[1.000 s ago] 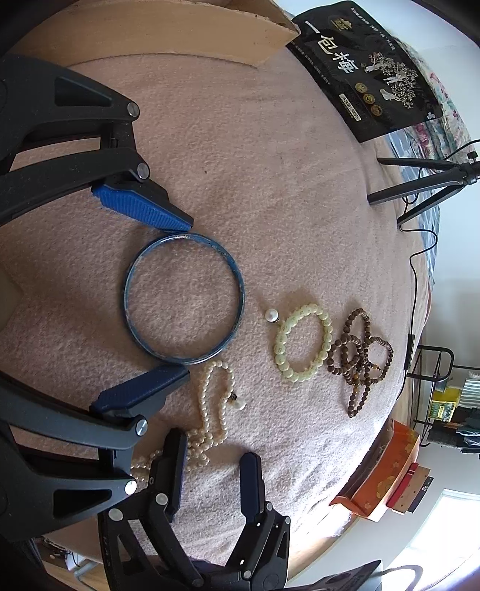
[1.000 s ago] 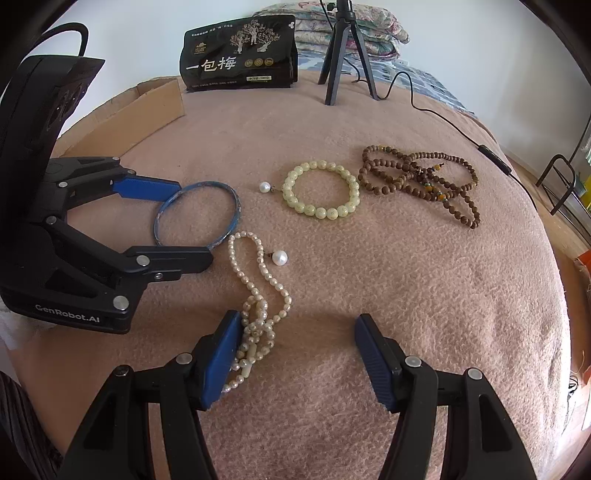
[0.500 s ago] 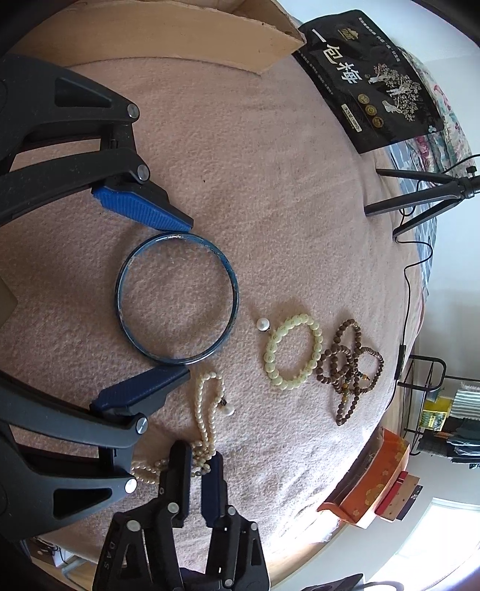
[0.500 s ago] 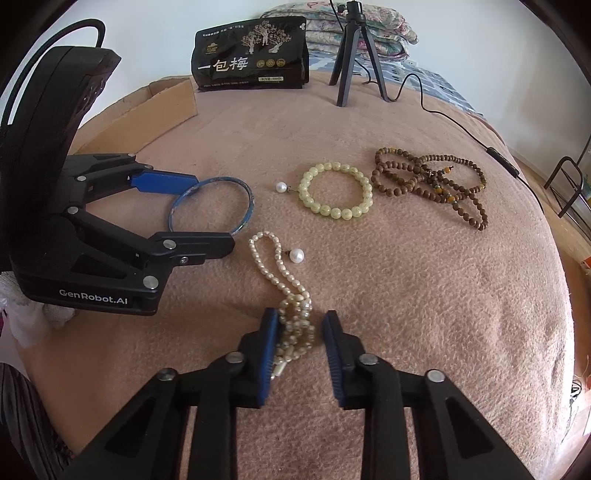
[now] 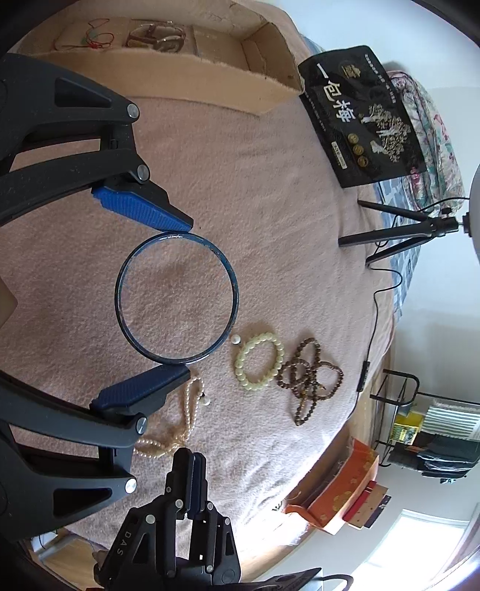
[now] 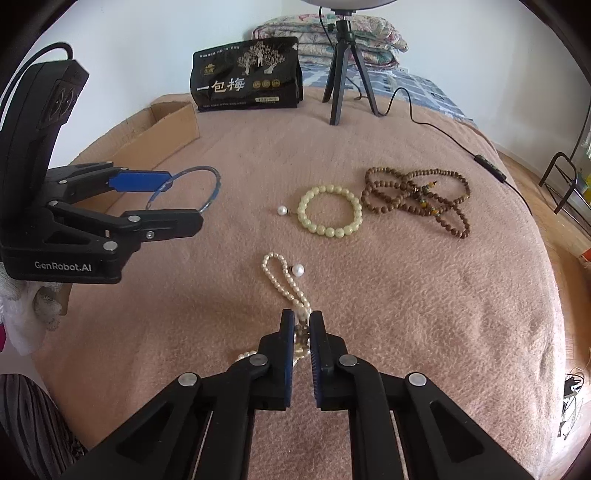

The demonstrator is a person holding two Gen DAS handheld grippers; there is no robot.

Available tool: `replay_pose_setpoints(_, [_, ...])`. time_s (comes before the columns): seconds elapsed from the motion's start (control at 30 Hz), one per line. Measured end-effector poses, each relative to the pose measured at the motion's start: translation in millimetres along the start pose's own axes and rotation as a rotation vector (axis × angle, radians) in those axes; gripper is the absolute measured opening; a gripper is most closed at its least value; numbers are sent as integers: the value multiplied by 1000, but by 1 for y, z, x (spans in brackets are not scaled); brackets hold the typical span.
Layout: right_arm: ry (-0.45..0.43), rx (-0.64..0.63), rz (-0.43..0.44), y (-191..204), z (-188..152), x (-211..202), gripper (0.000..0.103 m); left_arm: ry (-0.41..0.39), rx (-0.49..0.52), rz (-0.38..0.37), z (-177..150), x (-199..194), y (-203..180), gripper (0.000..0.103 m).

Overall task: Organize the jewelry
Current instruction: 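Close left gripper on the bangle rim while right gripper grasps the pearl necklace, then carry the bangle and pearl necklace in both grippers over the box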

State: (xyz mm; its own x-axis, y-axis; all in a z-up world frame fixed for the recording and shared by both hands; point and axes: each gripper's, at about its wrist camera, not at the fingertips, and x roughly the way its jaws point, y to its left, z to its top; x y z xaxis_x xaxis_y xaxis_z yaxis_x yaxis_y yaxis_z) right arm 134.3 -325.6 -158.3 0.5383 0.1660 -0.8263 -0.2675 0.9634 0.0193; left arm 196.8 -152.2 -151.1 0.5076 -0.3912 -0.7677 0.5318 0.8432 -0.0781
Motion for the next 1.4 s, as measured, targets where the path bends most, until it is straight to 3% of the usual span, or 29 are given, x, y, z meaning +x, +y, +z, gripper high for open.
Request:
replay_pose_setpoints(0.5, [-33,86,46,-12,5,-26,5,-75,-27,33,-3,-55,13,75])
replay_pose_setpoints(0.9, [-129,51,32,-4,53,-78,5,-148,-69,66,-2,-101,35,75])
replay_pose_setpoints(1.4, [-231,-66,53,50,120,-105,5,-197,-119,150,-11,-146,84,75])
